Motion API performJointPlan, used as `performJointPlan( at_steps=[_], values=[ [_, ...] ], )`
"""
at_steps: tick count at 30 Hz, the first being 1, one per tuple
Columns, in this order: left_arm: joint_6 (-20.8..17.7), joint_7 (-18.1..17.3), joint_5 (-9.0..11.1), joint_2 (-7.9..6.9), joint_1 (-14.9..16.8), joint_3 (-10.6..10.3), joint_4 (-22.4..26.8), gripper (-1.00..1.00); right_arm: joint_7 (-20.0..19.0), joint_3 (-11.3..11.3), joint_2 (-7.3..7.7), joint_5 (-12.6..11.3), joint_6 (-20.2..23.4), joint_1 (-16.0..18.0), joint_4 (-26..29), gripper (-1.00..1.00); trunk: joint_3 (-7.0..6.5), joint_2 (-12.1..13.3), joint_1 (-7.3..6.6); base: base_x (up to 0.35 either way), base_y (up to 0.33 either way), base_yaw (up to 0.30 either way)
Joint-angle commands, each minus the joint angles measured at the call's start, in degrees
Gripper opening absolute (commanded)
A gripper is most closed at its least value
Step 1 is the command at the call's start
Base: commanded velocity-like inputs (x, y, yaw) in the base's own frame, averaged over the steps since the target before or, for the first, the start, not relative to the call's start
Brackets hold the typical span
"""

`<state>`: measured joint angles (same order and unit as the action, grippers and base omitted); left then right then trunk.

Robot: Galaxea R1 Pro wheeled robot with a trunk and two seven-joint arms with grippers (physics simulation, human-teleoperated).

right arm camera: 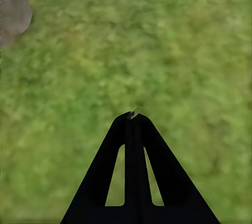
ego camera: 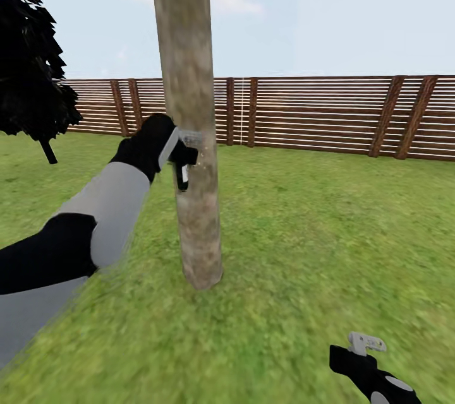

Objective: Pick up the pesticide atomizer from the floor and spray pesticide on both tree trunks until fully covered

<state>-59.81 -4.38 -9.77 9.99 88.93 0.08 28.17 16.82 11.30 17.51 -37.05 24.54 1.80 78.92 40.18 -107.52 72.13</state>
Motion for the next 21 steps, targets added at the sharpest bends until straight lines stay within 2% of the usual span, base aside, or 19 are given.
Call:
performJointPlan(
  at_steps=[1,2,3,5,8,12,13,15,18,21],
  values=[
    [-0.19,-0.31,-0.33,0.01,1.74,-0.01,-1.90,-1.00,0.58,0.24,0.07,-0.56,0.07,0.05,0.09,-1.00,0.07,-0.02,0.00,0.000,0.000,0.000],
    [-0.19,-0.27,-0.05,0.01,3.36,0.00,-3.61,-1.00,0.60,0.33,0.07,-0.57,0.07,0.05,0.09,-1.00,0.07,-0.02,0.00,0.000,0.000,0.000],
    [-0.19,-0.22,0.25,0.01,6.45,0.01,-6.15,-1.00,0.64,0.42,0.05,-0.56,0.07,0.05,0.09,-1.00,0.07,-0.02,0.00,0.000,0.000,0.000],
    [-0.19,-0.20,0.40,0.01,9.77,0.01,-8.29,-1.00,0.66,0.54,0.00,-0.57,0.07,0.05,0.09,-1.00,0.07,-0.02,0.00,0.000,0.000,0.000],
    [-0.19,-0.19,0.51,0.01,13.48,0.08,-10.76,-1.00,0.73,1.27,0.05,-0.50,0.07,0.05,0.09,-1.00,0.07,-0.02,0.00,0.000,0.000,0.000],
    [-0.19,-0.13,1.96,0.01,17.74,0.10,-12.48,-1.00,3.16,1.57,0.05,-0.59,0.02,0.05,0.09,-1.00,0.07,-0.02,0.00,0.000,0.000,0.000],
    [-0.19,0.05,2.21,0.01,19.80,0.10,-14.18,-1.00,3.53,1.62,0.03,-0.62,0.02,0.05,0.09,-1.00,0.07,-0.02,0.00,0.000,0.000,0.000],
    [-0.19,0.31,2.42,0.01,22.36,0.10,-16.12,-1.00,3.76,1.67,0.04,-0.63,0.00,0.05,0.09,-1.00,0.07,-0.02,0.00,0.000,0.000,0.000],
    [-0.19,0.55,4.04,0.01,26.10,0.10,-17.97,-1.00,3.89,1.63,0.05,-0.65,-0.01,0.05,0.09,-1.00,0.07,-0.02,0.00,0.000,0.000,0.000],
    [-0.19,0.77,4.70,0.01,30.02,0.14,-20.90,-1.00,3.93,1.62,0.00,-0.66,-0.02,0.05,0.09,-1.00,0.07,-0.02,0.00,0.000,0.000,0.000]
  ],
)
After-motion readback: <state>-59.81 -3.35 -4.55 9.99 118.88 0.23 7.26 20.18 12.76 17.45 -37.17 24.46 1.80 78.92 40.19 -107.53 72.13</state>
